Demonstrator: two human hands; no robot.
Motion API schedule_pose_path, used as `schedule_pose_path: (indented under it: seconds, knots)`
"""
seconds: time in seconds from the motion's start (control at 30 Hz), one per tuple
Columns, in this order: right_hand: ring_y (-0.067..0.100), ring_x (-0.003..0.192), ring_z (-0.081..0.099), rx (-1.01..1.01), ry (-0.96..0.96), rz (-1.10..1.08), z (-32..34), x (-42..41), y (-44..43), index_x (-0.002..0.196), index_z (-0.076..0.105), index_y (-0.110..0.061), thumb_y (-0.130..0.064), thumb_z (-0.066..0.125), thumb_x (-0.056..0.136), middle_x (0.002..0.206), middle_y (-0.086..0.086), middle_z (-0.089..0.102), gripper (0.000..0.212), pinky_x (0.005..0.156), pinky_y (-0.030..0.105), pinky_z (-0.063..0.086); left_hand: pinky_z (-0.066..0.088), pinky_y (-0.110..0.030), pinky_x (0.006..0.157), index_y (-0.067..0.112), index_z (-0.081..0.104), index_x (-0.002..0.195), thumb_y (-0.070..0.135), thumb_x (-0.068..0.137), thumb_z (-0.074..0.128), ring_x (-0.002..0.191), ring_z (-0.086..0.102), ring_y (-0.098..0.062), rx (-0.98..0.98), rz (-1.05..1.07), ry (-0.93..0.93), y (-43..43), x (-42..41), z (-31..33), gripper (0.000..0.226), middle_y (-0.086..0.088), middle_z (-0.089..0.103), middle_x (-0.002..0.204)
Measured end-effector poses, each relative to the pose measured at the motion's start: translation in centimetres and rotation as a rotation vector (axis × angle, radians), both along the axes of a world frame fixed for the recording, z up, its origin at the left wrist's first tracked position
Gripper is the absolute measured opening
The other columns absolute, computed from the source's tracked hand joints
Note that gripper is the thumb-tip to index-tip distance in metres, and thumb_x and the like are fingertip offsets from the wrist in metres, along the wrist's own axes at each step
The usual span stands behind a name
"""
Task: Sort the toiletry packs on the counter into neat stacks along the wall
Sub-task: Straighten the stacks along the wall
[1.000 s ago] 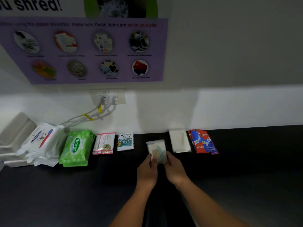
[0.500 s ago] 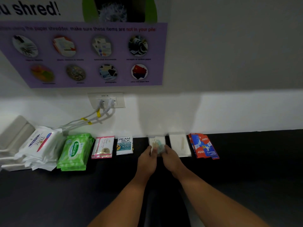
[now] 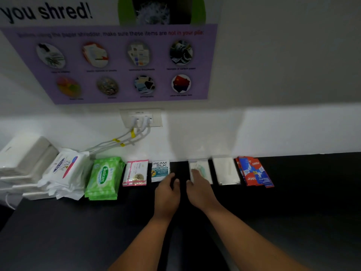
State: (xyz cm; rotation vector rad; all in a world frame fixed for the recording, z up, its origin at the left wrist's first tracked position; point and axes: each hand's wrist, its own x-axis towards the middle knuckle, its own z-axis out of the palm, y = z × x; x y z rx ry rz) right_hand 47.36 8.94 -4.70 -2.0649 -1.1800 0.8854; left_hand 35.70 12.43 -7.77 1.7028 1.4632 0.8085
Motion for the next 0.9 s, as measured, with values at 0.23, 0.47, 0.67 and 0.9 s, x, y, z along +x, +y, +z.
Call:
schedule_pose_path:
  seconds: [0.23,0.47,0.67,0.9]
  knots:
    - [0.022,0.142,0.037,-0.034,0.312,-0.101,-1.7,-4.4,4.7,0.149,0.037,-0.004,-0.021,0.042,0.103,0.154,0.011,0.039,0.049,0.114,0.026,0.025,0.036,-0.017,0.09,0.006,0.05,0.141,0.013,0.097,0.055,0.121,0.06,-0.027,-0.143,-0.061,0.046,4.0,-4.0,0.4,0.044,-0.014,0.063,0.13]
    - [0.021,0.104,0.066,0.029,0.552,-0.188,-2.1,-6.2,6.4,0.115,0.065,-0.005,-0.008,0.04,0.101,0.113,0.01,0.07,0.029,0.084,0.02,0.049,0.046,-0.029,0.088,0.027,0.049,0.114,0.016,0.095,0.056,0.105,0.062,-0.021,-0.243,-0.172,0.001,5.4,-3.9,-0.2,0.023,-0.007,0.06,0.122]
    - [0.02,0.103,0.067,0.04,0.591,-0.198,-2.8,-6.8,6.3,0.114,0.066,-0.001,-0.006,0.04,0.101,0.114,0.014,0.069,0.029,0.082,0.021,0.051,0.044,-0.027,0.079,0.014,0.052,0.124,0.018,0.095,0.055,0.097,0.064,-0.019,-0.289,-0.189,-0.041,5.3,-4.7,0.0,0.029,-0.004,0.067,0.112]
    - [0.01,0.108,0.066,0.041,0.549,-0.184,-3.0,-7.5,1.5,0.121,0.067,-0.017,-0.01,0.043,0.096,0.113,-0.003,0.072,0.036,0.105,0.033,0.048,0.041,-0.016,0.086,0.027,0.05,0.134,0.018,0.099,0.052,0.11,0.059,-0.007,-0.337,-0.246,-0.125,1.2,-6.8,-0.1,0.036,0.012,0.062,0.123]
